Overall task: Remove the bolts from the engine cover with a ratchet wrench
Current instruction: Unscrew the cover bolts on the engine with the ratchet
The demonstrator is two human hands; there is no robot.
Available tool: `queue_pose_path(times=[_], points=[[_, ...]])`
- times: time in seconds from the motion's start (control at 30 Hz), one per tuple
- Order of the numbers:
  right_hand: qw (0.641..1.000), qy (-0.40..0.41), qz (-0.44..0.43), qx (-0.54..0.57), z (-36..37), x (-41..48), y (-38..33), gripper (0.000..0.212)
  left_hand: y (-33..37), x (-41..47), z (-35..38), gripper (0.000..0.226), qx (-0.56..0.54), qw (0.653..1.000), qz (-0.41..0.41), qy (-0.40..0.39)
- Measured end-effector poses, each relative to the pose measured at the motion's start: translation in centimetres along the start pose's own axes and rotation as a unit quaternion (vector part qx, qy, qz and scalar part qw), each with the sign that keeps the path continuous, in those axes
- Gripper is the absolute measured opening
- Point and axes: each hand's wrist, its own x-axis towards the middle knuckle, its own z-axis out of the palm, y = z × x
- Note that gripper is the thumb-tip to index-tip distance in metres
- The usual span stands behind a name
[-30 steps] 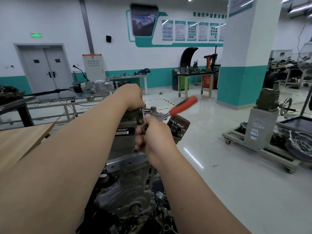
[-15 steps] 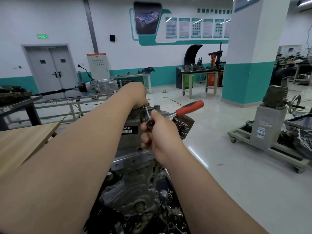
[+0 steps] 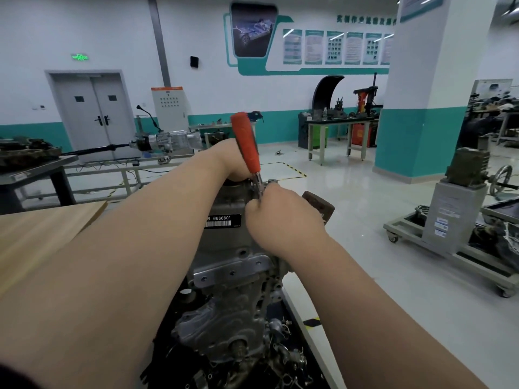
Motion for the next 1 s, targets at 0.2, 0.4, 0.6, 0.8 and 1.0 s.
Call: queue_pose_path(times=[0.2,0.4,0.6,0.8,1.0], points=[[0.981,-0.002,0.068,0.184,1.0,-0.4,0.3,0.021,-0.6,0.9,-1.1,0.031,-0.012,0.999,-0.01,-0.034],[0.721,-0.028,0.244,0.648,1.7,-1.2,-0.4,0.022,-1.5,2.4,-1.2,0.043,0.005,0.996,-0.025,-0.08],[0.34,-0.069,0.283,0.894,2.4,-2.1,-0.6,0.031,-2.4,3.3,-1.3,0.042,-0.014,0.994,-0.041,-0.105],[0.323,-0.069,0.273,0.904,2.6,-2.2,-0.4,0.032,-2.1,5.2,0.9,0.027,-0.011,0.996,-0.062,-0.068],[0.419,-0.061,0.272,0.864,2.8,-1.8,-0.2,0.029,-2.1,5.6,1.3,0.027,0.009,0.995,-0.058,-0.076]])
